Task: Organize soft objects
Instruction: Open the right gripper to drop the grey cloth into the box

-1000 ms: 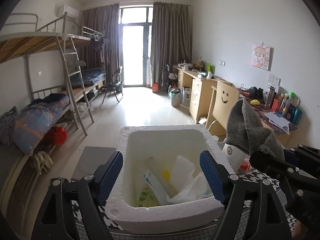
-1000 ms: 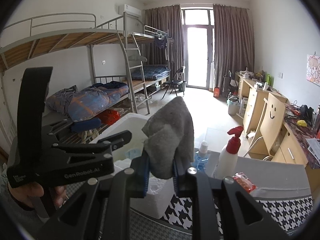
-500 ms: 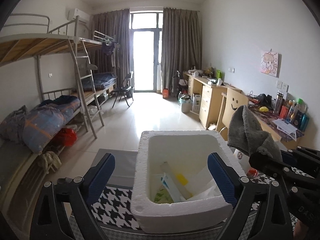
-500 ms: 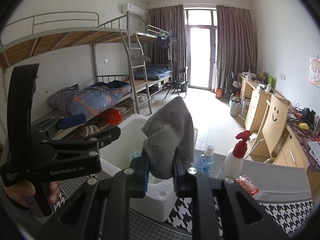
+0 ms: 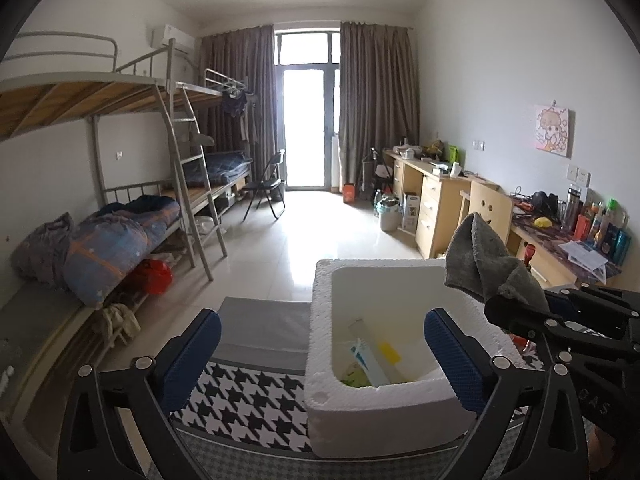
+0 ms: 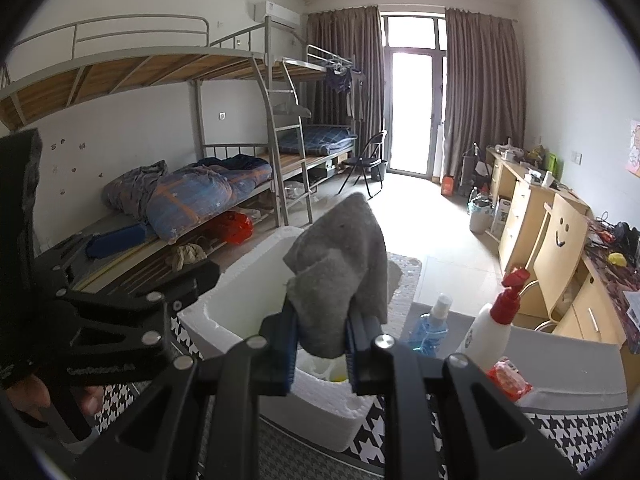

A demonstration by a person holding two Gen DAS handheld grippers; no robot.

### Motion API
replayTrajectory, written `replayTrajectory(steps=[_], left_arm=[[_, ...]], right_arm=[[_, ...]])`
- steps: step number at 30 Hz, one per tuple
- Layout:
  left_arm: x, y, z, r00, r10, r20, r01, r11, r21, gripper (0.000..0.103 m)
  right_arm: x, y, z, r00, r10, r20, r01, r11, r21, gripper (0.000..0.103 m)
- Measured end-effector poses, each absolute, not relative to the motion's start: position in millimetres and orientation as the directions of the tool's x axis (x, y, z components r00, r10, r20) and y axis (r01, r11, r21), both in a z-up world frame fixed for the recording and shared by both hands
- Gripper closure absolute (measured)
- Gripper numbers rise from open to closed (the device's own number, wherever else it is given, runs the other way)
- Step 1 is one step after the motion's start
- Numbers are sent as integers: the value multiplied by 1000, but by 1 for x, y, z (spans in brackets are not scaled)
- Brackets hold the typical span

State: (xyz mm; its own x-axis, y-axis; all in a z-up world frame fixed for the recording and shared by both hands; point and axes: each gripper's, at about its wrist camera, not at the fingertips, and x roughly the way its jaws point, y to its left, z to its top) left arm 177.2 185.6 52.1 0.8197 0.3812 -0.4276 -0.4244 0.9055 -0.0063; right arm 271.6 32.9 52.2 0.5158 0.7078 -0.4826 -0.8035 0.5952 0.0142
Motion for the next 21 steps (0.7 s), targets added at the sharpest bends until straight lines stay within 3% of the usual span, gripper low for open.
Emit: replayTrajectory(steps=[13, 16, 17, 18, 20, 21], left_arm=[[164, 193, 51, 811, 408, -418, -455, 891, -13, 1], [163, 196, 50, 809, 412, -419, -458, 889, -12, 1], [162, 196, 50, 808, 414, -419, -460, 888, -11, 1], [161, 196, 49, 807, 414, -420, -461, 887, -11, 1], [161, 197, 48, 807, 413, -421, -463, 886, -16, 1], [161, 197, 48, 807, 412, -423, -461, 887, -16, 1]], right_arm=[[286, 43, 48, 497, 699, -514, -809, 587, 16, 80], [290, 47, 45, 491, 693, -529, -808, 589, 22, 74], [291, 49, 44, 487, 691, -533, -808, 589, 26, 64], [293, 51, 44, 484, 689, -539, -807, 590, 31, 47], [294, 51, 44, 480, 692, -539, -805, 592, 43, 33], [294, 50, 44, 487, 692, -533, -803, 595, 41, 33]])
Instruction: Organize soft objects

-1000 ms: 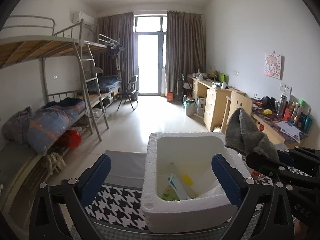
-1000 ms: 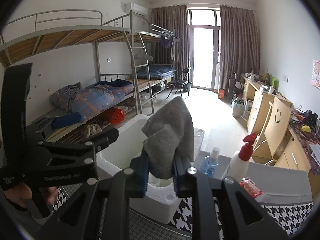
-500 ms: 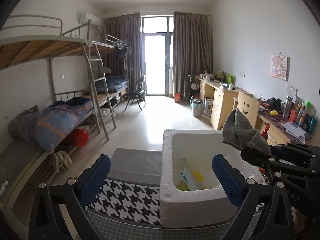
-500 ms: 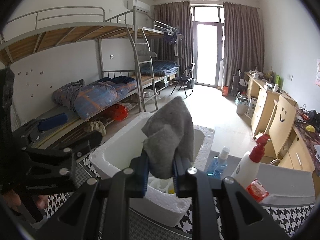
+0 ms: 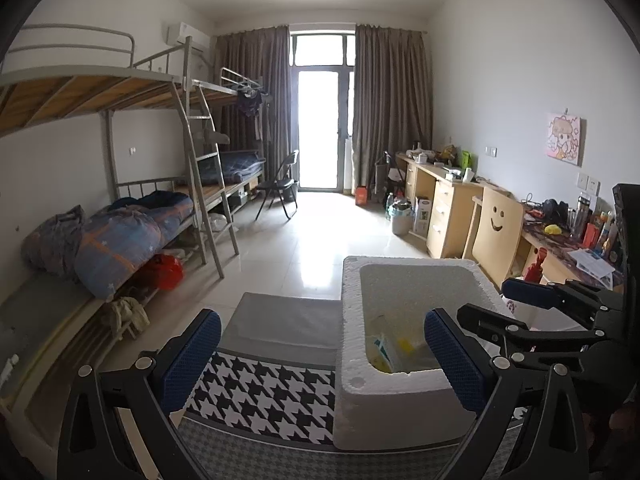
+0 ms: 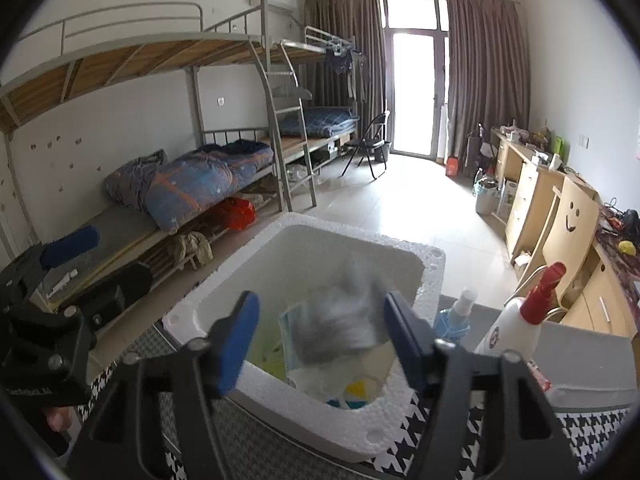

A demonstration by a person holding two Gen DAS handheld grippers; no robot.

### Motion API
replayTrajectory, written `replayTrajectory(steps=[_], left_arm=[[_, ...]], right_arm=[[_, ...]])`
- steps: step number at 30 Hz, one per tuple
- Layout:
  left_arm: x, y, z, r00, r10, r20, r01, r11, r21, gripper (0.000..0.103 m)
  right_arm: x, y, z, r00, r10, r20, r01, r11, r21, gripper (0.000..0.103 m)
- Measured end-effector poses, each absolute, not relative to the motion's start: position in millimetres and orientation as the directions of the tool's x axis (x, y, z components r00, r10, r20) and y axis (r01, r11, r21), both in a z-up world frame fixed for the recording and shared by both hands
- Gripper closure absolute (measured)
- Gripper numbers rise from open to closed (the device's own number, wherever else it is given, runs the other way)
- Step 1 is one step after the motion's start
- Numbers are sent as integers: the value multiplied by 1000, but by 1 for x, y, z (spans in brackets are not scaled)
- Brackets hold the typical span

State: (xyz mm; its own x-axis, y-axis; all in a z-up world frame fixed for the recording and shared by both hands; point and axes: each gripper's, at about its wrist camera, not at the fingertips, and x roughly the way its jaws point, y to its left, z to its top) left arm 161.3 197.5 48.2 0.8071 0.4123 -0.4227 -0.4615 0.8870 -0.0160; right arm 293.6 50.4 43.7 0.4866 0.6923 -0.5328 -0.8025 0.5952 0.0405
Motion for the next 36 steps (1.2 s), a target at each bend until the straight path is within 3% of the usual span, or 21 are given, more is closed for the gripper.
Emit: replayTrajectory(steps=[11, 22, 27, 36], left_arm=[[162, 192, 47, 818, 394, -420, -441, 897, -17, 1], [159, 173, 52, 839, 363, -406, -406, 914, -21, 1], [159, 162, 55, 852, 336, -401, -378, 925, -28, 1], [153, 142, 58, 870, 299, -393, -336, 942, -27, 1]], right_arm=[[280, 41, 50, 506, 687, -522, -802, 597, 9, 33], [270, 21, 58, 554, 666, -499, -768, 641, 4, 26], [265, 3, 62, 600, 646, -472, -731, 682, 4, 17], [258, -26, 65, 634, 626, -454, -696, 718, 18, 16]])
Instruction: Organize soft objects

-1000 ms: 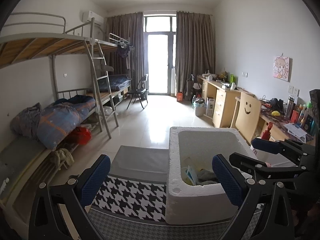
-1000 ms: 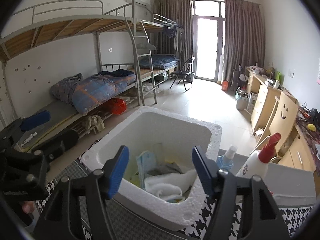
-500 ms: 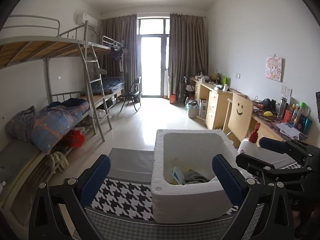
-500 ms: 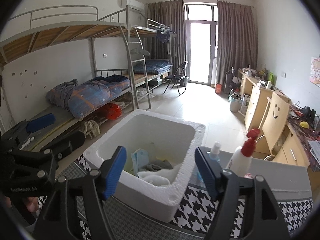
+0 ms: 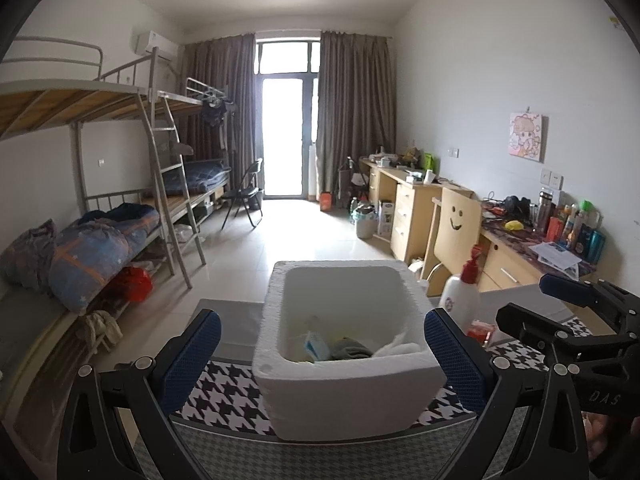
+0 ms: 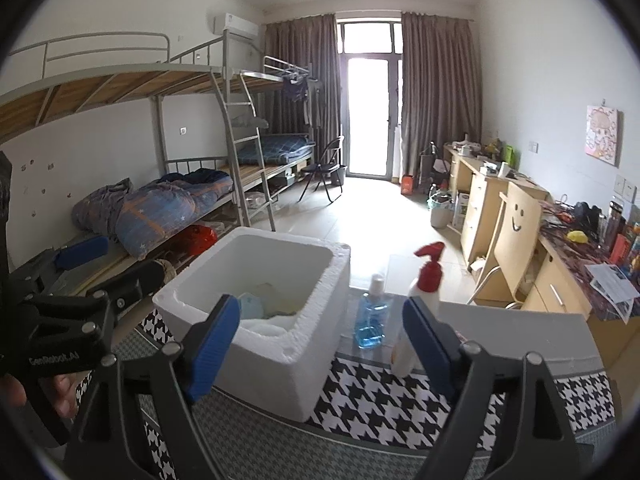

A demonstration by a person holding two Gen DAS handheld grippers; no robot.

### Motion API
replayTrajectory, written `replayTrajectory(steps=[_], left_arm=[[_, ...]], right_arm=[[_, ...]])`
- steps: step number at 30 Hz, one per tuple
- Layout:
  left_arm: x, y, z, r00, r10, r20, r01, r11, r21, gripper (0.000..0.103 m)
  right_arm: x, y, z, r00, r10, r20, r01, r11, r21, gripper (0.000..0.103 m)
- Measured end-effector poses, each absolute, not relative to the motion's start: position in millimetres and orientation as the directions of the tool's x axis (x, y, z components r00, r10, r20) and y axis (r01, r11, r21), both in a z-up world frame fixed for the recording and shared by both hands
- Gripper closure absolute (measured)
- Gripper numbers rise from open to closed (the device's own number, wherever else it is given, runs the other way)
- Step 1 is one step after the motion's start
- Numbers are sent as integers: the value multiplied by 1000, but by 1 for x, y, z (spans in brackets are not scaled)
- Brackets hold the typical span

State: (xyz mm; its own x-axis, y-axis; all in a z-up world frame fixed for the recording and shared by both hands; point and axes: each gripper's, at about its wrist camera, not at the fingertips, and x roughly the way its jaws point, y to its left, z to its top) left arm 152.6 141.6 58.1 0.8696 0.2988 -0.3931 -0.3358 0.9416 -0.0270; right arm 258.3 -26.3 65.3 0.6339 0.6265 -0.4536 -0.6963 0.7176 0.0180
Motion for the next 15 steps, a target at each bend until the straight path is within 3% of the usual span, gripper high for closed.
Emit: replayTrajectory(steps=[15], left_arm=[[120, 113, 60, 893, 268, -361, -300, 953, -34, 1]], right_arm=[[230, -70, 63, 688, 603, -403, -655, 756, 13, 15]])
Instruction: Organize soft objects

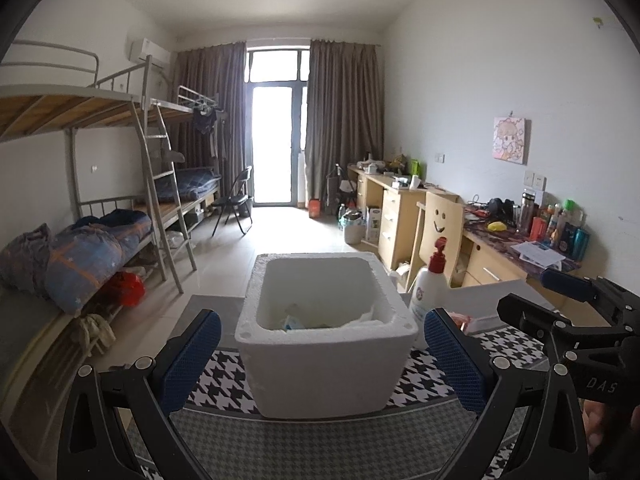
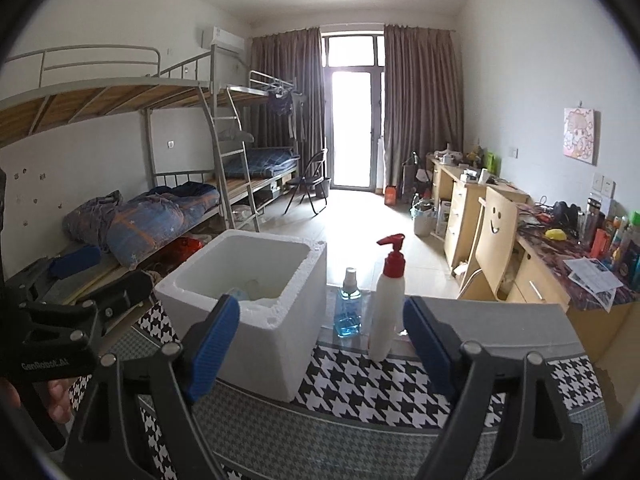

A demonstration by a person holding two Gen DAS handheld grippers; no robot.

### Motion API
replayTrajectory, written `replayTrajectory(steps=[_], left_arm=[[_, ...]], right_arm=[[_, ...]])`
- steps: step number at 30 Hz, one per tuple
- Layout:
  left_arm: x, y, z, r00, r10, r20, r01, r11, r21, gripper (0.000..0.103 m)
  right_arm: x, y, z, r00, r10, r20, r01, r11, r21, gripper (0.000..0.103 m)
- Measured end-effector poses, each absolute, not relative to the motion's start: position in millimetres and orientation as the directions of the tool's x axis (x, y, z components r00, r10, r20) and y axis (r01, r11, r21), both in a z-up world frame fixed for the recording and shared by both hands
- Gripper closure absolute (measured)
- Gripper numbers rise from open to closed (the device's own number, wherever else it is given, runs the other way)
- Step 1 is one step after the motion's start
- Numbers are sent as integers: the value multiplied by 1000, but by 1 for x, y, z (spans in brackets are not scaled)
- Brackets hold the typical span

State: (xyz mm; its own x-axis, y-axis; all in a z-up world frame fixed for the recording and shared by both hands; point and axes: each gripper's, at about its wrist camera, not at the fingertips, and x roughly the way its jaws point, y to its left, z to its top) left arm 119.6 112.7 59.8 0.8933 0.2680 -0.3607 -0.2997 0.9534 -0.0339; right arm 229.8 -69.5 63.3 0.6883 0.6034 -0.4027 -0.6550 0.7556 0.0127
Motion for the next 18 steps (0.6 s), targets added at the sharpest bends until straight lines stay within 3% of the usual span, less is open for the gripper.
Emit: replayTrajectory(steps=[12, 18], left_arm=[[80, 91, 57, 927, 231, -295, -260, 964, -63, 1], [66, 79, 54, 939, 219, -266, -241, 969, -54, 1]], right_arm=[[191, -101, 55, 711, 610, -350, -648, 762, 14, 3], [174, -108, 53, 721, 610, -328, -646, 763, 0, 2]])
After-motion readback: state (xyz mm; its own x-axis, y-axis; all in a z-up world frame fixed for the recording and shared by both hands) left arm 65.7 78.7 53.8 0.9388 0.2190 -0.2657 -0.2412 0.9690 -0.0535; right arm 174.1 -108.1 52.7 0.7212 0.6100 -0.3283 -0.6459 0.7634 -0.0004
